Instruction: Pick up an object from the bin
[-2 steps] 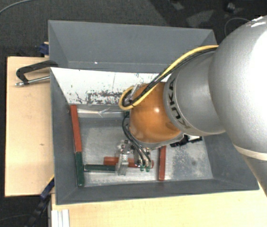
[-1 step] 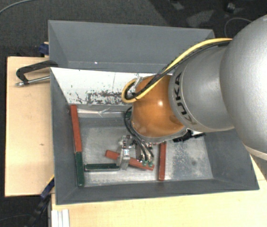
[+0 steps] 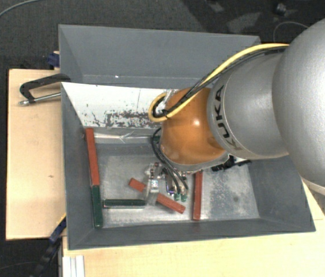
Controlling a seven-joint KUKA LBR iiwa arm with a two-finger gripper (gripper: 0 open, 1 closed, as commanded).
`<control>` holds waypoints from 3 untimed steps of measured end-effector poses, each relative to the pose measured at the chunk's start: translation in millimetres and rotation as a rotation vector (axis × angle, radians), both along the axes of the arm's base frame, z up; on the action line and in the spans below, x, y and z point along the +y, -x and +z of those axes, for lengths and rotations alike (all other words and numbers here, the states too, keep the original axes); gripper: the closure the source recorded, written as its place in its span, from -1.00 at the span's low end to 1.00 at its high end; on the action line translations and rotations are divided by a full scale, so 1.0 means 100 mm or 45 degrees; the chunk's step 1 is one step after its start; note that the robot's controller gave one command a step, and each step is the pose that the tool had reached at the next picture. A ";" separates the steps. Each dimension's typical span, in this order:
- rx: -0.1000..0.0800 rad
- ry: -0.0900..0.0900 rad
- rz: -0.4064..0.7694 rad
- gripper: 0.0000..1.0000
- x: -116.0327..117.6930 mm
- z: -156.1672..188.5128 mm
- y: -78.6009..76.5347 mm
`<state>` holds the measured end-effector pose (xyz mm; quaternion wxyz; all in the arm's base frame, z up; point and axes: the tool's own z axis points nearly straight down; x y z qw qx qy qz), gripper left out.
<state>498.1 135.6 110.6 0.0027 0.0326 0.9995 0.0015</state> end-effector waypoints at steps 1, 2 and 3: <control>-0.002 0.000 0.001 1.00 0.01 0.32 -0.02; -0.002 0.000 0.001 1.00 0.02 0.51 -0.03; 0.001 0.000 0.002 1.00 0.02 0.54 -0.04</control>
Offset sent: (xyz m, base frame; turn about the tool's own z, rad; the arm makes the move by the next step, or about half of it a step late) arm 0.0001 0.0000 0.0295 0.0000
